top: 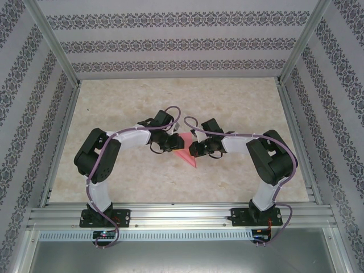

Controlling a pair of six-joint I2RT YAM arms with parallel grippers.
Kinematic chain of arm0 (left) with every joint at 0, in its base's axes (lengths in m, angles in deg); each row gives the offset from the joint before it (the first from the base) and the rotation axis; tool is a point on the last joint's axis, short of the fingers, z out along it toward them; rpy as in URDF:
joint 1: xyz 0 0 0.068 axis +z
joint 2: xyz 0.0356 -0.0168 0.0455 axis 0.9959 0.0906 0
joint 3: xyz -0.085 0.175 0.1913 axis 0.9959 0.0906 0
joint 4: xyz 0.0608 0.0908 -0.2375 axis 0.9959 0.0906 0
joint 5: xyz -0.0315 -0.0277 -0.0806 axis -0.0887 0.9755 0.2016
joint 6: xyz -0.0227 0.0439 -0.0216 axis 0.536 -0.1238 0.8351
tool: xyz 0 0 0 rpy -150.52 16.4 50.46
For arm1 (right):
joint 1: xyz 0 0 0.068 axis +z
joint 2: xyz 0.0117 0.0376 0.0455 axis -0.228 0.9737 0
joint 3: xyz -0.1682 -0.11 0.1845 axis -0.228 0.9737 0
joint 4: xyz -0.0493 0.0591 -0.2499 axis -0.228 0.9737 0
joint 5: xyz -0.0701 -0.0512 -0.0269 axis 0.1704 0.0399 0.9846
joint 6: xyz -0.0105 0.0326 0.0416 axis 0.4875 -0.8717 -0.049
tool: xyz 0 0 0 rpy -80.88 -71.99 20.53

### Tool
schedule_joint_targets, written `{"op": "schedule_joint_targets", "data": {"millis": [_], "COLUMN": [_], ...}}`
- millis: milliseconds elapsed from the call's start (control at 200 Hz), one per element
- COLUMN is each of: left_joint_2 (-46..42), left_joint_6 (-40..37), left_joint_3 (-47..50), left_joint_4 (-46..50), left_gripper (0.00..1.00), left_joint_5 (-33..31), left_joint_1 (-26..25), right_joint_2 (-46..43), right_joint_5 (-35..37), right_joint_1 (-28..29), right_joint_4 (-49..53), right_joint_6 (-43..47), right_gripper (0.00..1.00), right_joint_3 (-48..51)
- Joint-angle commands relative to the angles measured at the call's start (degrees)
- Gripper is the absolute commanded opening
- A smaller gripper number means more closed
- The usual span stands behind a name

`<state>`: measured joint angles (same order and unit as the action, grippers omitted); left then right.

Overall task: Fold a paper plane with a square sheet of paper (fold left side to right side)
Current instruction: Third fold the triangle at the center of the table.

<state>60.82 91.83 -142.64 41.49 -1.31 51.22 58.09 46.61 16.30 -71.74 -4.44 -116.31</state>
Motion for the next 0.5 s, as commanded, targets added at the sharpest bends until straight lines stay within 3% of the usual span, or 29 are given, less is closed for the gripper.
{"op": "schedule_joint_targets", "data": {"millis": [0,495], "left_joint_2": [0.27,2.78], "left_joint_6": [0.56,-0.33], "left_joint_3": [-0.68,-0.26], "left_joint_4": [-2.02,-0.87], "left_gripper": [0.25,0.25], "left_joint_5": [0.74,-1.75], "left_joint_1": [-1.3,-1.75], "right_joint_2": [2.79,3.23], "right_joint_5": [1.92,1.89], "right_joint_1": [0.32,0.32], "right_joint_4": [2.87,3.24], "right_joint_6": [0.42,0.69], "right_gripper": [0.0,0.0], "right_joint_3": [0.24,-0.09]}}
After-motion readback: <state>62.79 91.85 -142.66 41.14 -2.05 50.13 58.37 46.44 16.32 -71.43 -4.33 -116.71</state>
